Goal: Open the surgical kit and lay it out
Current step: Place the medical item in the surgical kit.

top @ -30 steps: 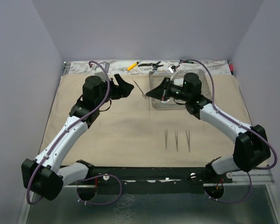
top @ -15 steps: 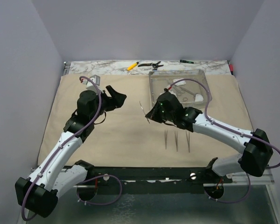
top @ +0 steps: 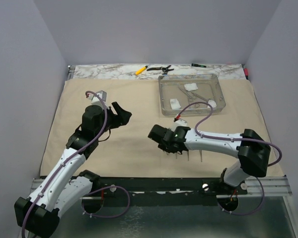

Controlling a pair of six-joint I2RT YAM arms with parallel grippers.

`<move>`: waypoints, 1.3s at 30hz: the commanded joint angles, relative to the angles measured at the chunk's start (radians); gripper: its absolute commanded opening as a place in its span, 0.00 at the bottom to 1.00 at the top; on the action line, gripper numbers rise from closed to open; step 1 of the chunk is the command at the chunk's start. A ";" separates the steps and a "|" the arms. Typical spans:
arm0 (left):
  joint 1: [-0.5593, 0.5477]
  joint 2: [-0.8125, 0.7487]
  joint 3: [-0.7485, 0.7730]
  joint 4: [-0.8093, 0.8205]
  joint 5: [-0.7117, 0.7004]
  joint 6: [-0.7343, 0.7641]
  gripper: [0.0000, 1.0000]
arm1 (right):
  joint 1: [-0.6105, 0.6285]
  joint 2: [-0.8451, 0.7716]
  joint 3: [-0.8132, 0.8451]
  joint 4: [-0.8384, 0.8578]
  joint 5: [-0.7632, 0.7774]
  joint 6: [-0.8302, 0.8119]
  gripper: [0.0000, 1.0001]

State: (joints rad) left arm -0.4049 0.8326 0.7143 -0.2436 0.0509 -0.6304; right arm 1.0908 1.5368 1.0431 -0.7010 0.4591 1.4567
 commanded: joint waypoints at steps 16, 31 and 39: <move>0.006 -0.075 -0.033 -0.052 -0.069 0.027 0.71 | 0.039 0.151 0.005 0.120 -0.024 0.034 0.04; 0.006 -0.087 -0.046 -0.082 -0.079 0.036 0.71 | -0.065 0.153 0.037 0.129 -0.082 -0.298 0.43; 0.006 -0.088 -0.120 -0.097 -0.081 -0.012 0.71 | -0.085 0.266 0.098 0.096 -0.127 -0.594 0.42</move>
State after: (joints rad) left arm -0.4049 0.7498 0.6476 -0.3092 -0.0116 -0.6102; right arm 0.9970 1.7485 1.1007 -0.5797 0.3698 1.0500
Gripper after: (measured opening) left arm 0.714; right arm 0.428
